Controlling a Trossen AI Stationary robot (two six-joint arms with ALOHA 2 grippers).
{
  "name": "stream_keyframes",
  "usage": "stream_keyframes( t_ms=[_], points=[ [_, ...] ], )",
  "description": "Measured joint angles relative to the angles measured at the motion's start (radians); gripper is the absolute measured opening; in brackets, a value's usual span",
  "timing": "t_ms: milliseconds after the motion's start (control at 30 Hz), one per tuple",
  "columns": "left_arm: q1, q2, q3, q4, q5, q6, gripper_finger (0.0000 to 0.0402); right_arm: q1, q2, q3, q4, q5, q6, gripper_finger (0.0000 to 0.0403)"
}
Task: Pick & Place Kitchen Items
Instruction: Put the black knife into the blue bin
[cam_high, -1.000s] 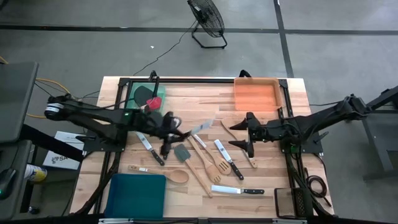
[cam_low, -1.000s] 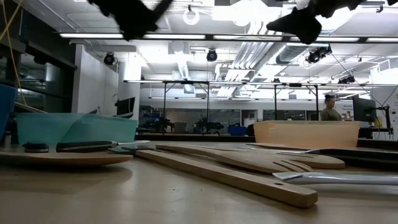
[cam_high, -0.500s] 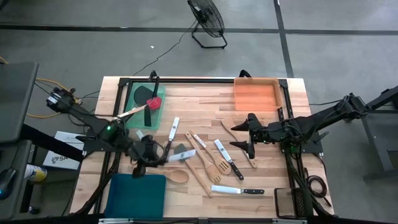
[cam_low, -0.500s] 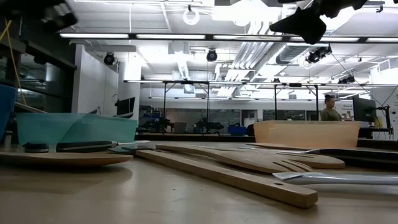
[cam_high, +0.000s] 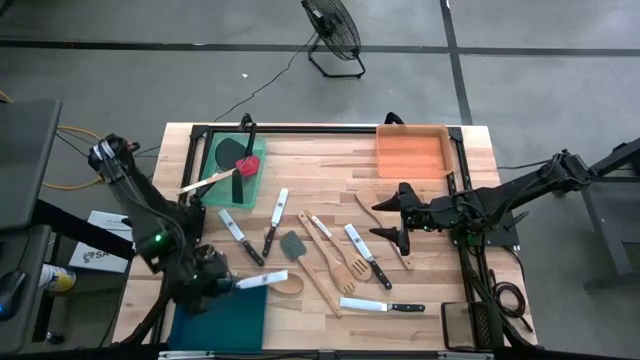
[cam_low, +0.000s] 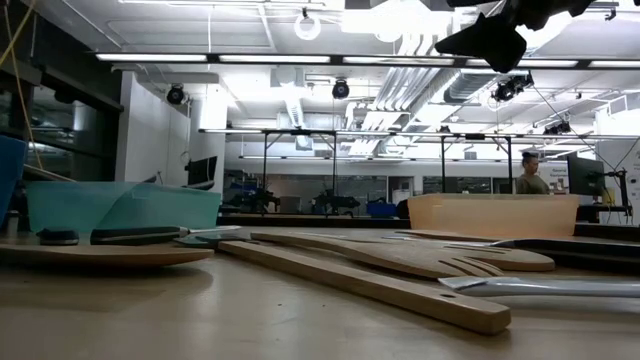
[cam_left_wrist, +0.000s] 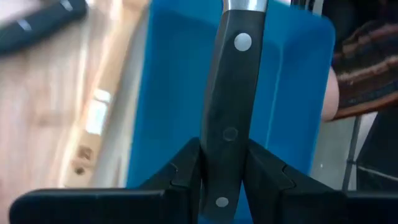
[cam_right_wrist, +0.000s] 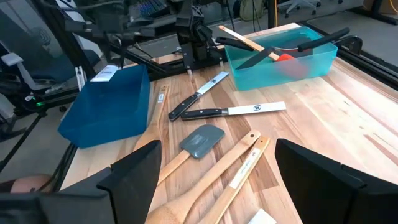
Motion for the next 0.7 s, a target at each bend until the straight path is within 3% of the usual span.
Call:
stream_keyframes(
  t_ms=[367, 700],
  points=[
    [-0.198, 0.156, 0.000, 0.010, 0.006, -0.277, 0.0082, 0.000, 0.000, 0.000, 0.000, 0.000, 0.000, 0.0307],
    [-0.233, 0.268, 0.000, 0.036, 0.179, -0.340, 0.0082, 0.000, 0.000, 0.000, -0.014, 0.000, 0.000, 0.0307]
  ],
)
